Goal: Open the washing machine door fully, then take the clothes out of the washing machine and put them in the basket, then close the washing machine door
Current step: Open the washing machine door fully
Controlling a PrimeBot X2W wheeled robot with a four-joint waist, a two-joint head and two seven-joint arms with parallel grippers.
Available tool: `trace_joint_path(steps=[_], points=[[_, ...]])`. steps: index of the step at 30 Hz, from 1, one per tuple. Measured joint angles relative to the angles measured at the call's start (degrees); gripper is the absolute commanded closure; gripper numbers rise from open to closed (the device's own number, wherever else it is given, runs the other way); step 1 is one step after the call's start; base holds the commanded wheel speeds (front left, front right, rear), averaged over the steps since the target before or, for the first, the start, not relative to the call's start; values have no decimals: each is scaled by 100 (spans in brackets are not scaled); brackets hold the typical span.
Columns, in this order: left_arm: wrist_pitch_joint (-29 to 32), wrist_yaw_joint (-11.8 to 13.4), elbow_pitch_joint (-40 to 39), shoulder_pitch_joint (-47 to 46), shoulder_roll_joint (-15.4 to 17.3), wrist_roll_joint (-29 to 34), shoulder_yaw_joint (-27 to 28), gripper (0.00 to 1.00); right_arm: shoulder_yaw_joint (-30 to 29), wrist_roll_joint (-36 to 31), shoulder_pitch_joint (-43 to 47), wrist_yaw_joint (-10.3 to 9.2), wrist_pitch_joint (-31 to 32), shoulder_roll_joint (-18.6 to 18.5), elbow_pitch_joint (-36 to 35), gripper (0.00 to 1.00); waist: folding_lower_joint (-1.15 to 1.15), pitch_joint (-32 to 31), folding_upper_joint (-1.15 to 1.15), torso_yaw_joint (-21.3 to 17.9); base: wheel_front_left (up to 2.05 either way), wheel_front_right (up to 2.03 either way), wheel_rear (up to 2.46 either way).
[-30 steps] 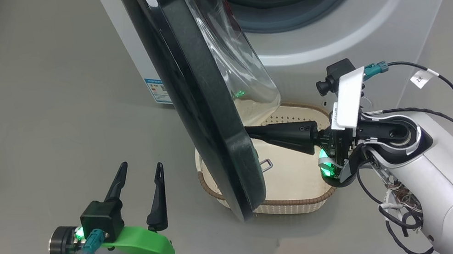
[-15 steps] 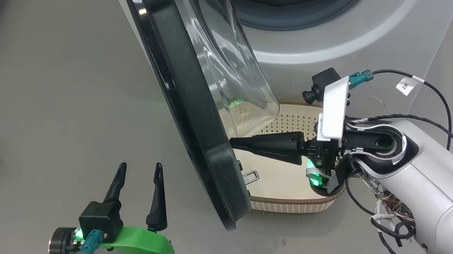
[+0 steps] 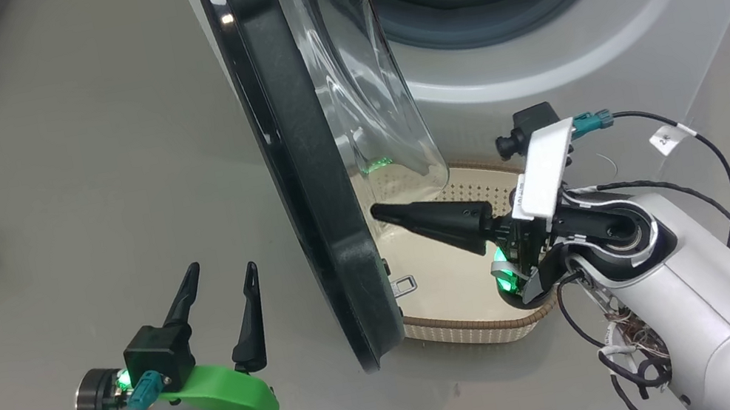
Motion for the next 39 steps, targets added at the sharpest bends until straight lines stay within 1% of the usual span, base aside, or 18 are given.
trace_joint_path(steps=[2, 3, 4, 5, 6, 7, 11, 15, 18, 26, 32, 37, 39], points=[[0, 2, -4, 1, 0, 0, 11, 0, -152, -66, 68, 0, -153, 3, -40, 100, 0, 5, 0, -19, 0, 0, 0], [0, 2, -8, 1, 0, 0, 16, 0, -236, -102, 102, 0, -232, 3, -56, 88, 0, 8, 0, -29, 0, 0, 0], [0, 2, -9, 1, 0, 0, 20, 0, -326, -109, 140, 0, -310, 3, -80, 63, 0, 10, 0, -40, 0, 0, 0], [0, 5, -14, 4, -1, 0, 41, 0, -396, -109, 185, 0, -368, -1, -114, 44, 0, 12, 0, -53, 0, 0, 0], [0, 25, -19, 7, -1, 0, 71, 0, -444, -115, 218, 0, -410, -1, -134, 11, 0, 13, 0, -70, 0, 0, 0], [0, 36, -19, 11, 0, 0, 105, 0, -493, -137, 255, 0, -465, 3, -165, 0, 0, 11, 0, -90, 0, 0, 0], [0, 38, -16, 32, -1, 0, 122, 0, -751, -254, 453, 0, -730, -16, -318, 0, 0, 6, 0, -150, 0, 0, 0], [0, 48, -16, 33, 0, 0, 146, 0, -1034, -538, 629, 0, -1138, -86, -499, 0, 0, -1, 0, -184, 0, 0, 0], [0, 49, -16, 35, 0, 0, 160, 0, -1187, -980, 785, -1, -1571, -236, -622, 0, 0, -12, 0, -204, 0, 0, 0], [0, 51, -12, 51, 0, 0, 189, 0, -1170, -2869, 1151, -1, -3003, -746, -899, 0, 0, -47, 0, -257, 0, 0, 0], [0, 51, 1, 100, 1, 0, 183, 0, -826, -4391, 1245, 0, -4181, -1111, -1092, 0, 0, -74, 0, -292, 0, 0, 0], [0, 51, 1, 100, 1, 0, 183, 0, -445, -5566, 1254, 1, -5101, -1361, -1074, 0, 0, -83, 0, -305, 0, 0, 0], [0, 51, 3, 100, 1, 0, 183, 0, -408, -6061, 1254, 1, -5546, -1444, -969, 0, 0, -87, 0, -308, 0, 0, 0]])
